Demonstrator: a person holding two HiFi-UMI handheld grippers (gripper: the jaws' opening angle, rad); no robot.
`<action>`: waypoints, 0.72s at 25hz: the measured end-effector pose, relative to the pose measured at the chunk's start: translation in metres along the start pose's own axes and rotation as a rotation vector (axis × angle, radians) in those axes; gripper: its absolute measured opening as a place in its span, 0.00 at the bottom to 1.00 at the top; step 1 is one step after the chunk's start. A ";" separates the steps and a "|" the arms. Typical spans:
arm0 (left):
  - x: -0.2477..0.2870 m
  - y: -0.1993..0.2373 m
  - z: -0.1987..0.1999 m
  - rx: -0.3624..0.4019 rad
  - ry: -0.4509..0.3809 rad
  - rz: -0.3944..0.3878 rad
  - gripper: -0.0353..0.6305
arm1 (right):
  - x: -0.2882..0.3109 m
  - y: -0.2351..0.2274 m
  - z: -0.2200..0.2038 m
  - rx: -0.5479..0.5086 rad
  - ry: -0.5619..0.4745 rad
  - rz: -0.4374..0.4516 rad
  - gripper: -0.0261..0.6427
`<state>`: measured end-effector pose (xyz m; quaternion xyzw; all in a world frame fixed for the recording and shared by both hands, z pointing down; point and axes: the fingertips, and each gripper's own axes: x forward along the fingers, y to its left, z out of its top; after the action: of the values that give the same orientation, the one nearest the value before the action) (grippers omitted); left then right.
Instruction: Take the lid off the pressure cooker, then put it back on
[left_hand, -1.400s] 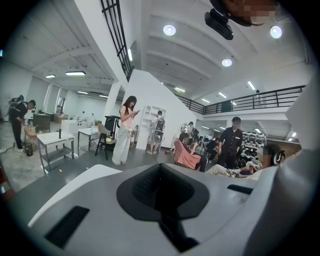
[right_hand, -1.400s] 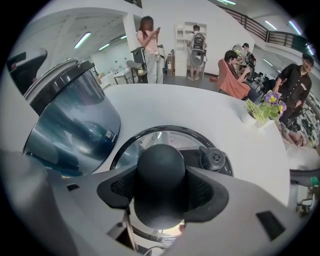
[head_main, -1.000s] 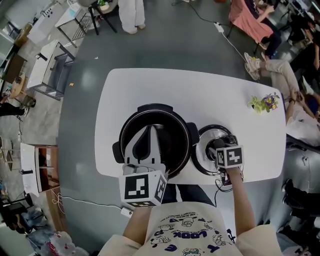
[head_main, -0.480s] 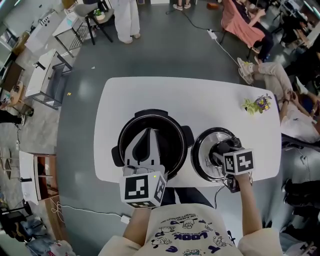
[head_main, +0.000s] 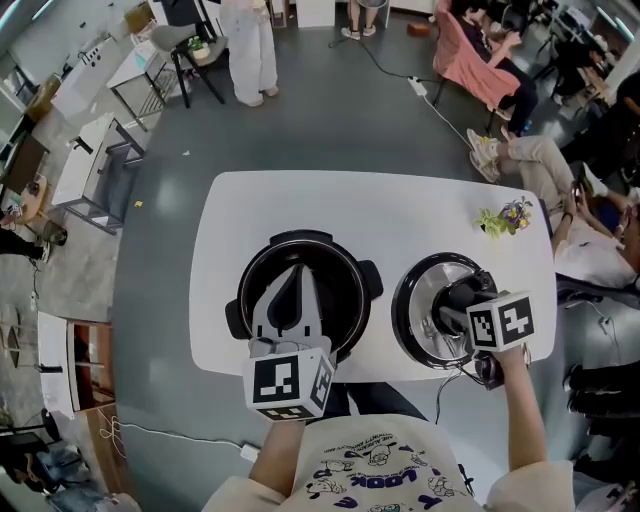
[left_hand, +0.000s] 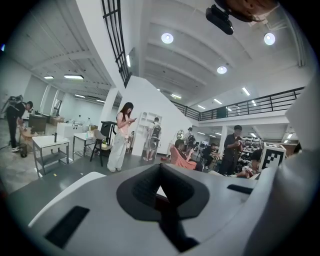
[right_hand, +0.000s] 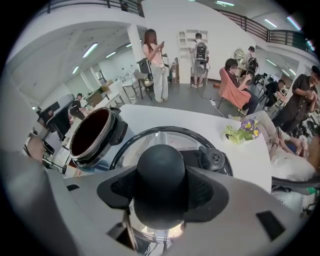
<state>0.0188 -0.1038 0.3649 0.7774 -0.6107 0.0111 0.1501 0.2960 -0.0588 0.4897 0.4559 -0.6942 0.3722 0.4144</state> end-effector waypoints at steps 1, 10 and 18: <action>-0.002 0.000 0.001 -0.002 -0.002 0.002 0.07 | -0.005 0.000 0.004 -0.005 -0.007 0.005 0.48; -0.022 0.010 0.009 -0.011 -0.037 0.056 0.07 | -0.043 0.023 0.045 -0.126 -0.048 0.080 0.48; -0.059 0.040 0.015 -0.033 -0.063 0.138 0.07 | -0.055 0.085 0.079 -0.298 -0.064 0.121 0.48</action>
<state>-0.0364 -0.0599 0.3472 0.7308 -0.6674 -0.0134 0.1426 0.2106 -0.0850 0.3976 0.3581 -0.7808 0.2747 0.4320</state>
